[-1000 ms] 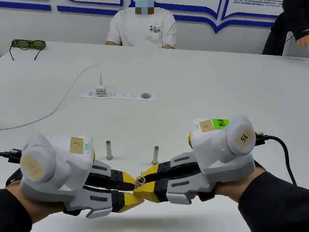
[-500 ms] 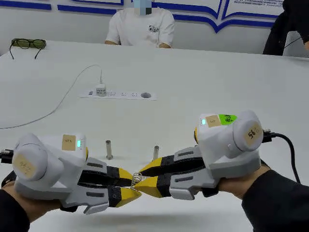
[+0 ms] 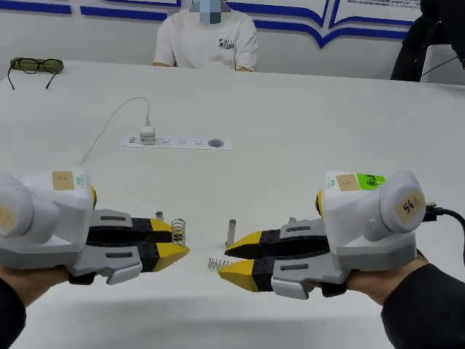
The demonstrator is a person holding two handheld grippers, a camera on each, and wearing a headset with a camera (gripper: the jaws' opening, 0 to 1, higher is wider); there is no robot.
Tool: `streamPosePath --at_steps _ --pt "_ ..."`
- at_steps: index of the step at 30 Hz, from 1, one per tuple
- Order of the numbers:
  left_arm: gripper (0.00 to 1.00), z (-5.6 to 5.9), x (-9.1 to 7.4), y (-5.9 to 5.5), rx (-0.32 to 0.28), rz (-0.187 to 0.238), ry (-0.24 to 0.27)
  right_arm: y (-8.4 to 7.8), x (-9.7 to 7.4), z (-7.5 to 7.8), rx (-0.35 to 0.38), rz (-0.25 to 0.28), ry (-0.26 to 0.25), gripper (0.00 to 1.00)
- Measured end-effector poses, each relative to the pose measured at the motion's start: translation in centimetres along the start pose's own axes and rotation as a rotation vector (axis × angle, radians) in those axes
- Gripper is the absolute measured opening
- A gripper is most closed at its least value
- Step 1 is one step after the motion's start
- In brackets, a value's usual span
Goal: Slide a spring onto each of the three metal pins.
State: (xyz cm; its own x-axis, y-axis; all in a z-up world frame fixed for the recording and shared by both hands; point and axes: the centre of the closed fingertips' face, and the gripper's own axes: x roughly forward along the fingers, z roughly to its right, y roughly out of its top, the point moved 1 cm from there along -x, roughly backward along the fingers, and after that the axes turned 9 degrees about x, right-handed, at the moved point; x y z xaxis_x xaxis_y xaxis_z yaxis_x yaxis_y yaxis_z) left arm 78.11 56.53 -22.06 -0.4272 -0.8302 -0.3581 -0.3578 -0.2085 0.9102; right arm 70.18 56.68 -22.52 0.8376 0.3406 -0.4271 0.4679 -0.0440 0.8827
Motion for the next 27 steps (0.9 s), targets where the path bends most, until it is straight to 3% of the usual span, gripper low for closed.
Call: streamPosePath --at_steps 8,13,17,23,27 --pt "0.1 -4.6 -0.5 0.2 -0.011 -0.009 0.078 -1.5 -0.4 0.0 0.038 -0.001 -0.013 0.17" --pt "0.1 -6.8 -0.4 -0.2 -0.03 -0.01 0.116 -1.9 -0.7 0.3 0.055 0.006 -0.026 0.17" --pt "0.1 -7.7 -0.1 -1.0 -0.042 -0.022 0.129 -2.1 -0.9 0.4 0.065 0.008 -0.034 0.17" --pt "0.1 -8.9 0.2 -2.8 -0.108 -0.038 0.142 -2.6 -1.0 0.6 0.075 0.006 -0.044 0.17" --pt "0.1 -9.3 0.5 -3.3 -0.135 -0.032 0.144 -2.7 -1.1 0.9 0.082 0.009 -0.051 0.17"
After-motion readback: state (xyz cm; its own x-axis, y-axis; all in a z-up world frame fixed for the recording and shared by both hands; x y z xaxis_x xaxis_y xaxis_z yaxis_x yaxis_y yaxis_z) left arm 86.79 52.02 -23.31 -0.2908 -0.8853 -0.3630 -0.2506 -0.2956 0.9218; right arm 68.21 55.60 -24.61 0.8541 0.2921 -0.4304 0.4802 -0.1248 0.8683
